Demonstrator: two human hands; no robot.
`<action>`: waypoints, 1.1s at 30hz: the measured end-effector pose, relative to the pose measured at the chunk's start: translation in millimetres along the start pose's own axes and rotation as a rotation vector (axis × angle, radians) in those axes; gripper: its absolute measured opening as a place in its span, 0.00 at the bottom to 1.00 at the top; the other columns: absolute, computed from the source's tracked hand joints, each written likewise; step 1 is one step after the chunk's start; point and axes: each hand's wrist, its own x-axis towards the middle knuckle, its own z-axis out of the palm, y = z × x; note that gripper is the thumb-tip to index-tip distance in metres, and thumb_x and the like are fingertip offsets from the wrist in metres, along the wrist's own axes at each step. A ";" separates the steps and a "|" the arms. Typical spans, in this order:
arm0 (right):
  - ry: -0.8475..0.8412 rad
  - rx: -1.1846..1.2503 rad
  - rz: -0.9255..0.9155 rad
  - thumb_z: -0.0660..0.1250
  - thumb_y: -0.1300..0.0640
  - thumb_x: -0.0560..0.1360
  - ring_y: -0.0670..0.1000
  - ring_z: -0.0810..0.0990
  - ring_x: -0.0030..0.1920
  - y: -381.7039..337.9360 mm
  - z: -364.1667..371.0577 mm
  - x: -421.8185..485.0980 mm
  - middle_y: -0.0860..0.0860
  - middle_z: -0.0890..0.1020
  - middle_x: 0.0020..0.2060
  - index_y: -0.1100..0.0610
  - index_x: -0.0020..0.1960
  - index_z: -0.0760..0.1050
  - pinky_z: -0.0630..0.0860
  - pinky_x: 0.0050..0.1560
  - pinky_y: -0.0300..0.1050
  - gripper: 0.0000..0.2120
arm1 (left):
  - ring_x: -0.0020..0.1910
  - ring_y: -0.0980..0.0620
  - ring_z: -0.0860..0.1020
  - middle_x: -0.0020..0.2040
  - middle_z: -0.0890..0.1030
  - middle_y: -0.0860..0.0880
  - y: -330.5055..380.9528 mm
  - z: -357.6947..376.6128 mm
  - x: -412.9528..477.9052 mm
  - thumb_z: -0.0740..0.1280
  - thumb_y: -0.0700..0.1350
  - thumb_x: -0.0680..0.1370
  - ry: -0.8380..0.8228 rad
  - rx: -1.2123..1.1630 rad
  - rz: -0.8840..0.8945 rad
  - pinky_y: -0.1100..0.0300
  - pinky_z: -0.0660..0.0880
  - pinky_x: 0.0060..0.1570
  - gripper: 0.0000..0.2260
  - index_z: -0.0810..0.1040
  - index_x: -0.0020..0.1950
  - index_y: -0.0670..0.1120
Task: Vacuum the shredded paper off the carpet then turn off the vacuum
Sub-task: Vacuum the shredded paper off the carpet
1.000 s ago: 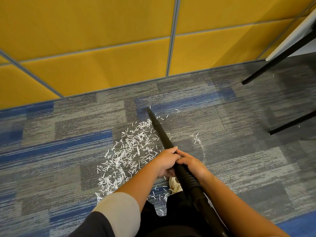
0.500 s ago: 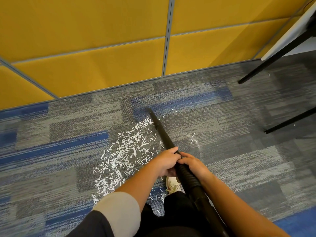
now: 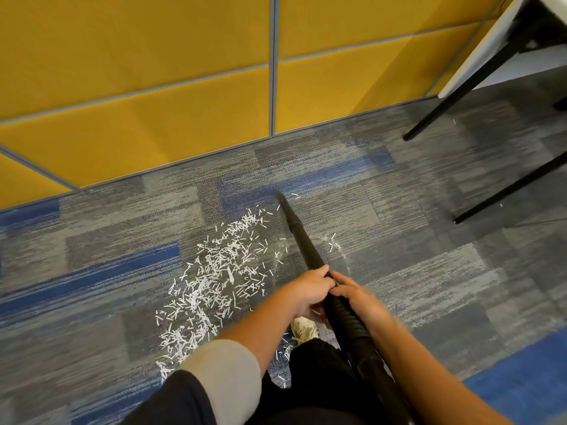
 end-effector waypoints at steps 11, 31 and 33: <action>0.042 0.080 -0.009 0.57 0.69 0.75 0.57 0.79 0.39 9.7 -13.6 -14.3 0.64 0.77 0.59 0.53 0.72 0.65 0.77 0.27 0.42 0.27 | 0.35 0.52 0.75 0.45 0.73 0.49 0.2 18.7 -0.6 0.54 0.44 0.83 -0.027 0.118 0.001 0.53 0.79 0.40 0.23 0.54 0.77 0.58; 0.097 0.093 -0.011 0.58 0.69 0.76 0.56 0.78 0.29 -0.4 -10.5 -26.0 0.62 0.80 0.43 0.52 0.72 0.66 0.76 0.24 0.42 0.27 | 0.33 0.52 0.74 0.44 0.74 0.48 4.7 21.1 3.5 0.54 0.43 0.83 -0.031 0.134 0.015 0.51 0.79 0.45 0.24 0.53 0.77 0.57; 0.101 0.079 -0.003 0.58 0.69 0.76 0.55 0.79 0.30 0.8 -11.6 -27.1 0.61 0.80 0.46 0.52 0.72 0.66 0.76 0.24 0.41 0.27 | 0.34 0.51 0.75 0.45 0.74 0.48 3.0 22.7 3.8 0.54 0.43 0.83 -0.034 0.137 0.007 0.49 0.79 0.48 0.24 0.53 0.77 0.57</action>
